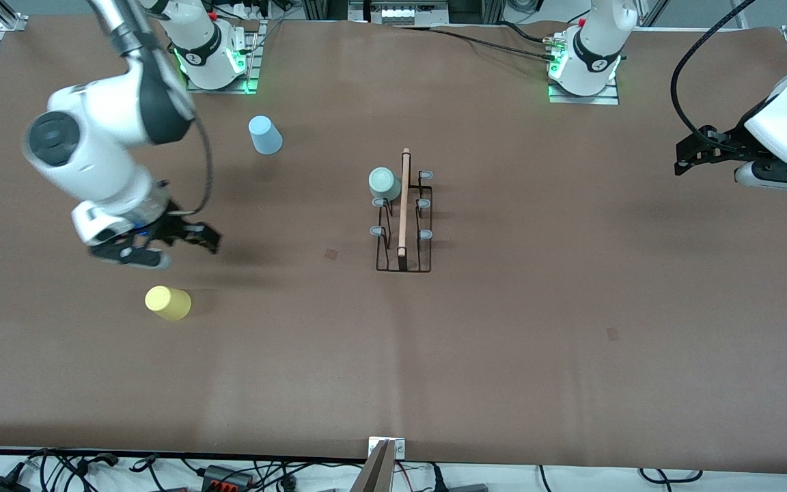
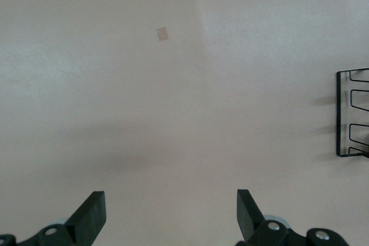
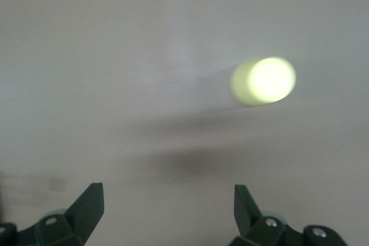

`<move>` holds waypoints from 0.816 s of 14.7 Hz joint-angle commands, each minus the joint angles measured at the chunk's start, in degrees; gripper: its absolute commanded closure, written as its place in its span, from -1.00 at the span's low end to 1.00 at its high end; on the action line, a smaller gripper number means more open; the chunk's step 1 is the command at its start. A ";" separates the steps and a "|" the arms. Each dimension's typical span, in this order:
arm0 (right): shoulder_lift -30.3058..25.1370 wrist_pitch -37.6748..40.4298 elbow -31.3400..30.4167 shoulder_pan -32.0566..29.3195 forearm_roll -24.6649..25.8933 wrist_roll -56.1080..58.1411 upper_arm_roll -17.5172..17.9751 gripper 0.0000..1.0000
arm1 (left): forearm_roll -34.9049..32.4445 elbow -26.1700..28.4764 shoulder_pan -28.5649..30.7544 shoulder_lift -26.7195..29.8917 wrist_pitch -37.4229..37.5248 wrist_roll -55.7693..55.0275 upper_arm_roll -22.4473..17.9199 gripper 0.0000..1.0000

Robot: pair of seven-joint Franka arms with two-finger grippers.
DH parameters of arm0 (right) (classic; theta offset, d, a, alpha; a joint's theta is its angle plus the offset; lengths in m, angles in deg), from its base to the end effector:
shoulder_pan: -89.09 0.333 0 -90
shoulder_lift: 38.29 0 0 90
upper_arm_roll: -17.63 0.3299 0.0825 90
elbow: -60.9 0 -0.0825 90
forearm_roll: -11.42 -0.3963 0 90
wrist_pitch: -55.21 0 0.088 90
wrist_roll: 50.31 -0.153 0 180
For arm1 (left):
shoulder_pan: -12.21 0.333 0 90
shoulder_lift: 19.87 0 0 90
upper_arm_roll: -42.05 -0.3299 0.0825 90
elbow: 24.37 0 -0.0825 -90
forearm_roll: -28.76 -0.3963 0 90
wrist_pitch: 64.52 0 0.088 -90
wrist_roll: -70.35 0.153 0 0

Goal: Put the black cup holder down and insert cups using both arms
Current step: 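Move the right gripper to the yellow cup and grasp it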

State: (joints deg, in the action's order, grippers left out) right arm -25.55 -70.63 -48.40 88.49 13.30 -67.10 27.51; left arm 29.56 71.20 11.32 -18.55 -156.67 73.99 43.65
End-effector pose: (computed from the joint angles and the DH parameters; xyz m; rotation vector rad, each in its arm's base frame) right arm 0.6235 0.0961 0.3514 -3.1086 0.1840 -0.1024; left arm 0.5579 -0.0265 0.5615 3.1230 -0.1660 -0.0571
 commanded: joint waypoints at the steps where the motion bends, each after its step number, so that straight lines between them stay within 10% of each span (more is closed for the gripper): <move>1: 2.19 -0.72 0.05 -0.90 0.32 7.91 -3.80 -1.00 | 1.22 -0.65 -0.16 0.00 0.39 1.19 -0.37 -1.00; 12: 15.02 -19.00 0.32 -2.83 1.46 18.20 -7.94 -1.00 | 1.22 -0.65 -0.16 0.00 0.39 1.19 -0.37 -1.00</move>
State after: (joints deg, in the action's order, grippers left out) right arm -11.66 -87.94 -48.57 85.56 13.92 -51.07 19.56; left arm 29.56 71.20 11.32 -18.55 -156.67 73.99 43.65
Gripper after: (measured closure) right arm 0.000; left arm 0.000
